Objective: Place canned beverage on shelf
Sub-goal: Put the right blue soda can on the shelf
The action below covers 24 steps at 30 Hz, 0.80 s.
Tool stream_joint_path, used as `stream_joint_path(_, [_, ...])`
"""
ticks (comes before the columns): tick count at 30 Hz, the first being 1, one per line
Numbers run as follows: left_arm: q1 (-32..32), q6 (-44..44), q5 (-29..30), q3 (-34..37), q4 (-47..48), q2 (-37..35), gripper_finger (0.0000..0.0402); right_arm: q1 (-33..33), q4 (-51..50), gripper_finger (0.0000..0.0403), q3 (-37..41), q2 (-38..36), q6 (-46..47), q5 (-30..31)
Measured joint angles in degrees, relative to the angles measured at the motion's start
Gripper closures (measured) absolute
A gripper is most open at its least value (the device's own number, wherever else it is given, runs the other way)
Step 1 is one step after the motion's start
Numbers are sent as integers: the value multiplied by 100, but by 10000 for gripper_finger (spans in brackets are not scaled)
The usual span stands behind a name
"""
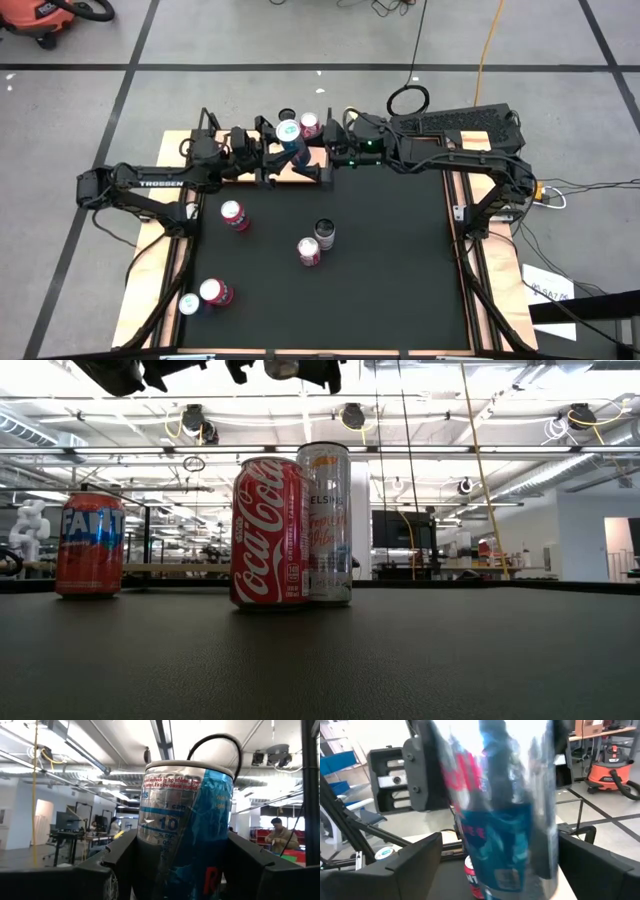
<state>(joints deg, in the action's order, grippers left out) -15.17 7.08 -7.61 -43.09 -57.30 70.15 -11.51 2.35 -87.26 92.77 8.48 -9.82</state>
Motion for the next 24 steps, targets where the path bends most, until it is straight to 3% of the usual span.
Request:
stream_joint_path(5, [36,-8,-24,0,-18,0,175,4,-54,43,0,0,-7,277])
stream_joint_path(13, [32,-6,-51,0,-114,0,175,7,-33,96,-2,0,-11,369])
stream_joint_path(24, [29,-18,-125,2,-97,64,175,-4,167,88,-4,247,-106,139])
